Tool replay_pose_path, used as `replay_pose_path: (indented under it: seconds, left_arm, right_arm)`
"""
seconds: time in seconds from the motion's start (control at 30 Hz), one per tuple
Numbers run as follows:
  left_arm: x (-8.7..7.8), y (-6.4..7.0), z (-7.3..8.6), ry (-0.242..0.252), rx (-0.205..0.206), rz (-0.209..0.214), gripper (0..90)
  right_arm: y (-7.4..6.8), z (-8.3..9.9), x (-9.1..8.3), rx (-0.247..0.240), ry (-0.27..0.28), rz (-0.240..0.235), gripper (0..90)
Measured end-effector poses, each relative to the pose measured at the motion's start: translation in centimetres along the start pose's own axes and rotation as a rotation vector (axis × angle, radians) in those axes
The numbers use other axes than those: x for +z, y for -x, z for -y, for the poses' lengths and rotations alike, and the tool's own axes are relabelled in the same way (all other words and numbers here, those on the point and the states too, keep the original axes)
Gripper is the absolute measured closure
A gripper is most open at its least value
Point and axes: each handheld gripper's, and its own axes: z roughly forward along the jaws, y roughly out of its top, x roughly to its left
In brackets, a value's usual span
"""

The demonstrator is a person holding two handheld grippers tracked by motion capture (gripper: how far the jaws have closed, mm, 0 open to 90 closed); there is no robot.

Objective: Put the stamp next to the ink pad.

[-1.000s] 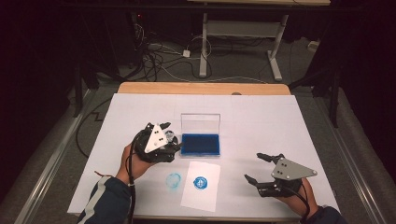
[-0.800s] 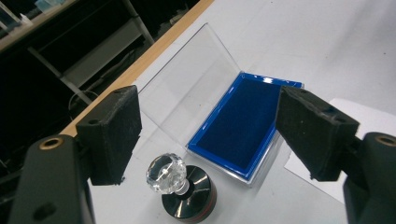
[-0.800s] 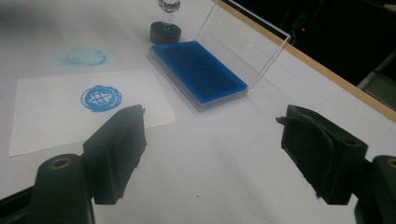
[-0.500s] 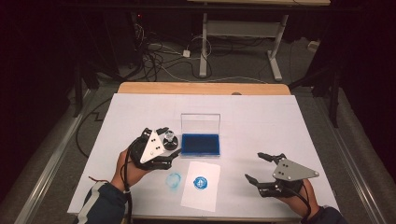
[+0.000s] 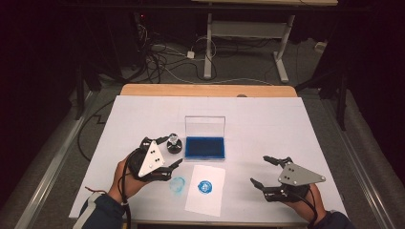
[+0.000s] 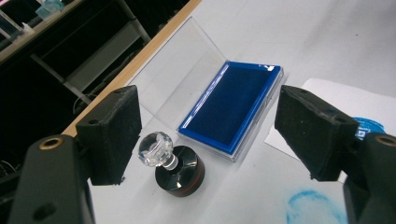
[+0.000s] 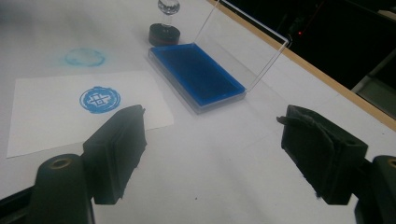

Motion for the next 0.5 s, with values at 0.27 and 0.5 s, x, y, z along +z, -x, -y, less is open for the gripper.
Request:
replay_pose_path:
  seconds: [0.27, 0.5]
  left_arm:
    - [-0.6, 0.5, 1.1, 0.000, 0.012, -0.014, 22.1]
    - [-0.9, 0.8, 1.9, -0.005, 0.005, -0.011, 22.1]
  right_arm:
    - [0.0, 0.1, 0.0, 0.000, -0.002, 0.003, 22.1]
    - [0.0, 0.1, 0.0, -0.004, -0.003, 0.007, 22.1]
